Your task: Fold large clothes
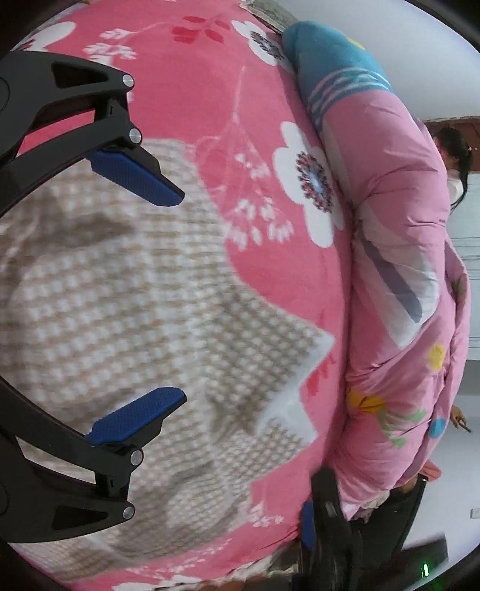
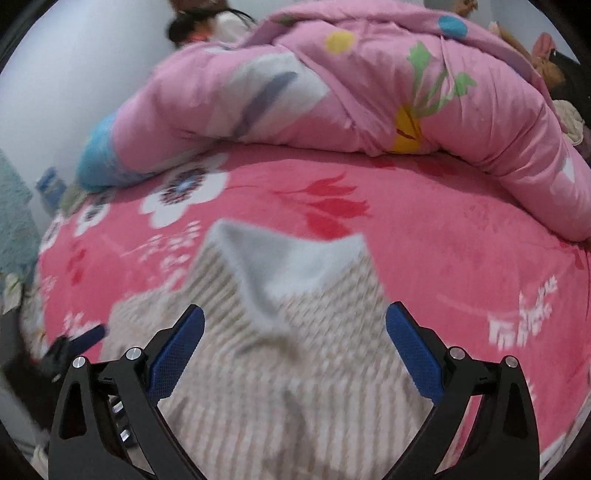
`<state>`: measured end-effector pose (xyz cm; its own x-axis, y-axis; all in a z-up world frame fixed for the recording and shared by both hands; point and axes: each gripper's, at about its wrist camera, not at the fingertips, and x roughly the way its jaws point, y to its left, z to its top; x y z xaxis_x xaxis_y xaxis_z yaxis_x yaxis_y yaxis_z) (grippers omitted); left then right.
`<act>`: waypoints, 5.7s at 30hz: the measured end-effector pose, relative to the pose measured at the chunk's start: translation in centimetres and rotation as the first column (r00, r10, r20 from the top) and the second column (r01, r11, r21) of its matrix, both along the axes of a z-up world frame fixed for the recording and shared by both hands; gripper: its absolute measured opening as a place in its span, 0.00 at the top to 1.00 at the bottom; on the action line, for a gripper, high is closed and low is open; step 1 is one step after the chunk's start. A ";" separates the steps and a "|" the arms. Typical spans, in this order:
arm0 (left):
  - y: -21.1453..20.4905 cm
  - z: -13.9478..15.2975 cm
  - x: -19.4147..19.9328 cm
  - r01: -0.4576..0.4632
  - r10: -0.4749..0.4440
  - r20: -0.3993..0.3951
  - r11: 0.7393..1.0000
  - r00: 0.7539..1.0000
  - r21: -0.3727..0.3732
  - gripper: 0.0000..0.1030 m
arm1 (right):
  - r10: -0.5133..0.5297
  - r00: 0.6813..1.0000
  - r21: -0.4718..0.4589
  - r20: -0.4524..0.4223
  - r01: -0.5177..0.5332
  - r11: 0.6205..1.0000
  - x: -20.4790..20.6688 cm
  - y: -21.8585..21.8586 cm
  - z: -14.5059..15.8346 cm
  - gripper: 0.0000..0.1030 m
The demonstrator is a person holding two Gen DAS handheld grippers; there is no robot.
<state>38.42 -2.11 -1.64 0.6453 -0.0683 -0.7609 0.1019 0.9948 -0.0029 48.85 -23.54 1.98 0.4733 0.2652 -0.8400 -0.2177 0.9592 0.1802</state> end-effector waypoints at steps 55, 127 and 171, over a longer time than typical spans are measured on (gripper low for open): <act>1.0 -4.5 2.2 -0.019 0.009 -0.157 0.998 0.988 -0.060 0.08 | 0.079 0.985 0.214 -0.154 -0.045 0.976 -7.8 -7.2 -3.3 0.45; 7.9 -2.5 -28.1 -0.041 0.061 0.079 0.971 0.995 -0.236 0.08 | 0.243 0.969 0.080 0.043 -0.246 0.966 -32.3 2.5 -6.8 0.18; 12.2 -6.2 -17.9 0.063 -0.099 -0.050 0.874 0.994 -0.482 0.53 | 0.251 0.966 0.028 0.057 -0.253 0.967 -32.3 3.4 -8.4 0.16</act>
